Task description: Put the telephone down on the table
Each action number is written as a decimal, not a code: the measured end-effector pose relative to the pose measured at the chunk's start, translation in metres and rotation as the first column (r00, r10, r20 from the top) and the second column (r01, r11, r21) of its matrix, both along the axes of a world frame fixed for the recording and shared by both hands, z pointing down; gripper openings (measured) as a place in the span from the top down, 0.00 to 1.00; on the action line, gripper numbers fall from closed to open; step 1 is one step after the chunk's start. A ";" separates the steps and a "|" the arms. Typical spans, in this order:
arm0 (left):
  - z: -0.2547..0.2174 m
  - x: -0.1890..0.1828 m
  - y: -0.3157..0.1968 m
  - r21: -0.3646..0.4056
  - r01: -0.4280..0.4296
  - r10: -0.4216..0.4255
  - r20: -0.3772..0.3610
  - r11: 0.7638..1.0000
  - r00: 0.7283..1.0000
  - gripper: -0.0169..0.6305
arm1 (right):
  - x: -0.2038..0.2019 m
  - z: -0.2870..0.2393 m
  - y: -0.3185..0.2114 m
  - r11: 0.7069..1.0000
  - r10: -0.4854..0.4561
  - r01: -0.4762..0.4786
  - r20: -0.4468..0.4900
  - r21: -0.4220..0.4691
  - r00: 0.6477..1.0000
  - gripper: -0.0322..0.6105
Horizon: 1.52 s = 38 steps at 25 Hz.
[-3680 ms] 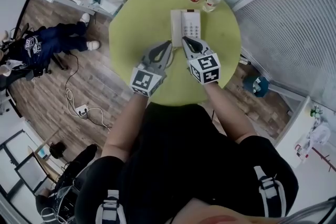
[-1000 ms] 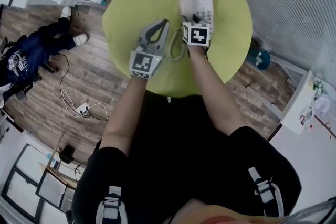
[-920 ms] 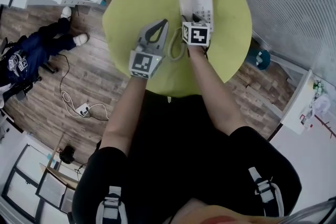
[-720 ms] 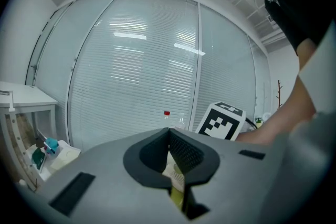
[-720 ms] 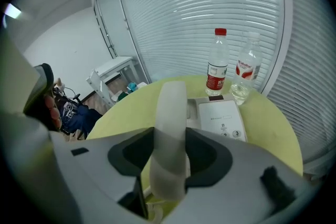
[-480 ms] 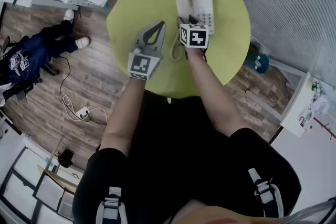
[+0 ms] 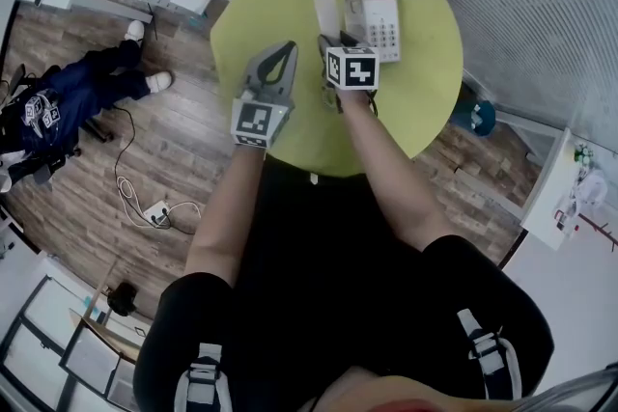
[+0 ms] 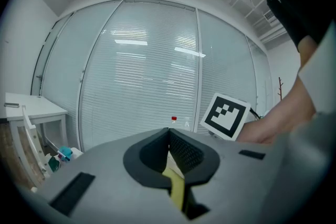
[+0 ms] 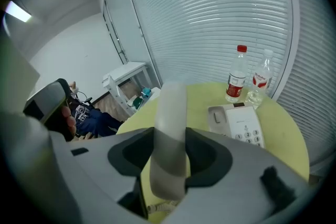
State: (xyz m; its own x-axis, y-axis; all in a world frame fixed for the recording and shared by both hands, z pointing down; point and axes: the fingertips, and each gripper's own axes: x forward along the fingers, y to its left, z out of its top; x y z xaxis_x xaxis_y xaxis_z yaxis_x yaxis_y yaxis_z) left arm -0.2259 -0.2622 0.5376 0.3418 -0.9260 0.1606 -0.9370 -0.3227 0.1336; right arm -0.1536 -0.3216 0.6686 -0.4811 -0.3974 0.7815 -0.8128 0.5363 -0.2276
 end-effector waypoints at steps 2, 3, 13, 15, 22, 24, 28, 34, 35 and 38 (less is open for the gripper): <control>-0.001 -0.007 0.006 0.002 -0.002 0.002 0.003 1.000 1.000 0.96 | -0.009 -0.004 0.007 1.000 -0.004 0.004 0.008 0.000 1.000 0.65; -0.001 -0.011 0.008 0.003 -0.003 0.003 0.005 1.000 1.000 0.96 | -0.014 -0.006 0.010 1.000 -0.004 0.004 0.012 -0.001 1.000 0.65; 0.007 -0.050 0.027 -0.004 -0.006 0.006 -0.002 1.000 1.000 0.96 | -0.063 0.001 0.046 0.999 -0.019 0.021 0.047 -0.041 0.999 0.65; 0.011 -0.058 0.030 -0.008 -0.005 0.005 -0.003 1.000 1.000 0.96 | -0.073 0.005 0.052 0.998 -0.022 0.025 0.047 -0.057 0.999 0.65; 0.022 -0.082 0.039 -0.022 0.012 -0.012 -0.012 1.000 1.000 0.96 | -0.105 0.017 0.065 0.996 -0.057 0.059 0.037 -0.074 0.998 0.65; 0.027 -0.091 0.043 -0.031 0.019 -0.020 -0.011 0.999 1.000 0.96 | -0.115 0.021 0.068 0.994 -0.061 0.064 0.038 -0.083 0.997 0.65; 0.043 -0.106 0.051 -0.060 0.032 -0.033 -0.007 0.998 0.999 0.96 | -0.131 0.038 0.077 0.991 -0.065 0.067 0.024 -0.113 0.998 0.65; 0.067 -0.126 0.058 -0.095 0.069 -0.070 -0.015 0.993 0.997 0.96 | -0.151 0.066 0.084 0.987 -0.058 0.059 0.007 -0.150 0.998 0.65; 0.070 -0.129 0.059 -0.099 0.073 -0.074 -0.014 0.992 0.997 0.96 | -0.154 0.072 0.084 0.986 -0.056 0.056 0.003 -0.156 0.998 0.65; 0.078 -0.136 0.061 -0.110 0.084 -0.086 -0.014 0.990 0.996 0.96 | -0.162 0.090 0.087 0.982 -0.053 0.051 -0.009 -0.181 0.999 0.65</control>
State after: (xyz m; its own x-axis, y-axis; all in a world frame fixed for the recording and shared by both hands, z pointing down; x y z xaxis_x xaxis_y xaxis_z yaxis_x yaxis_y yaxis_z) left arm -0.3621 -0.2014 0.6155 0.2666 -0.9290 0.2567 -0.9574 -0.2245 0.1818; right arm -0.3156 -0.2349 0.7586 -0.4861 -0.2241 0.8447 -0.7886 0.5290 -0.3135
